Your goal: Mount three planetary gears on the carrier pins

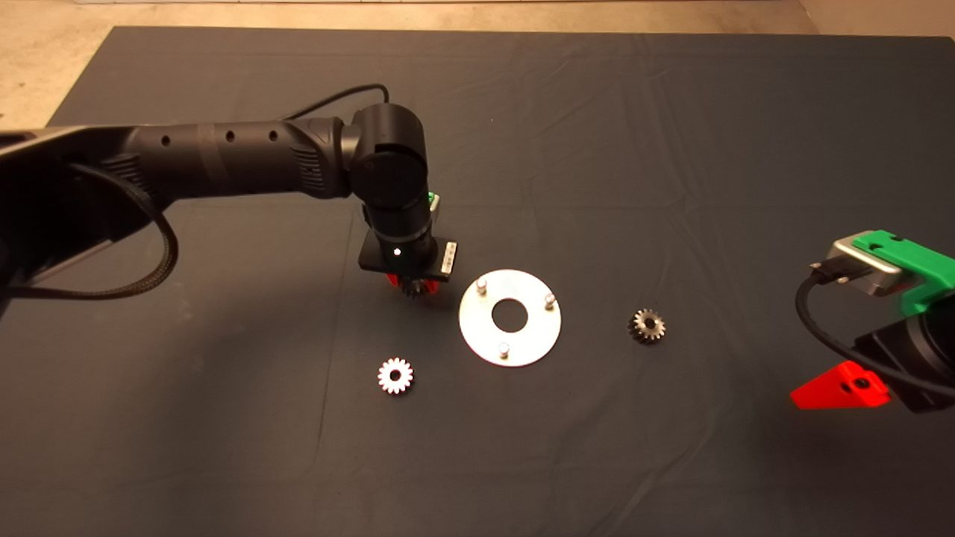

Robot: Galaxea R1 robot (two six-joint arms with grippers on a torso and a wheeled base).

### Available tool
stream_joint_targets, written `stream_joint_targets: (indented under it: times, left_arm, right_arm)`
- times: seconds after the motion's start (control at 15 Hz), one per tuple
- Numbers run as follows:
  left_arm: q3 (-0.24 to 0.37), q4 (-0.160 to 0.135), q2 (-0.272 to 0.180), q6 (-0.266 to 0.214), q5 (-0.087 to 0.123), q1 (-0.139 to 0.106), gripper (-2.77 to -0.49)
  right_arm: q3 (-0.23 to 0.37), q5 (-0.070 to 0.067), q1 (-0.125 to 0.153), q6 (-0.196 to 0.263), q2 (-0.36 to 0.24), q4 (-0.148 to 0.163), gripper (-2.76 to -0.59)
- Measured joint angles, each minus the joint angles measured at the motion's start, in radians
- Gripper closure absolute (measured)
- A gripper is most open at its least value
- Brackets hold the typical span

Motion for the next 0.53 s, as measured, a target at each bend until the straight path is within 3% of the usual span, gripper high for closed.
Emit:
stream_joint_targets:
  times: [0.53]
  left_arm:
    - [0.011, -0.003, 0.056, -0.052, 0.001, -0.034, -0.96]
  right_arm:
    - [0.000, -0.001, 0.000, 0.002, 0.000, 0.000, -2.75]
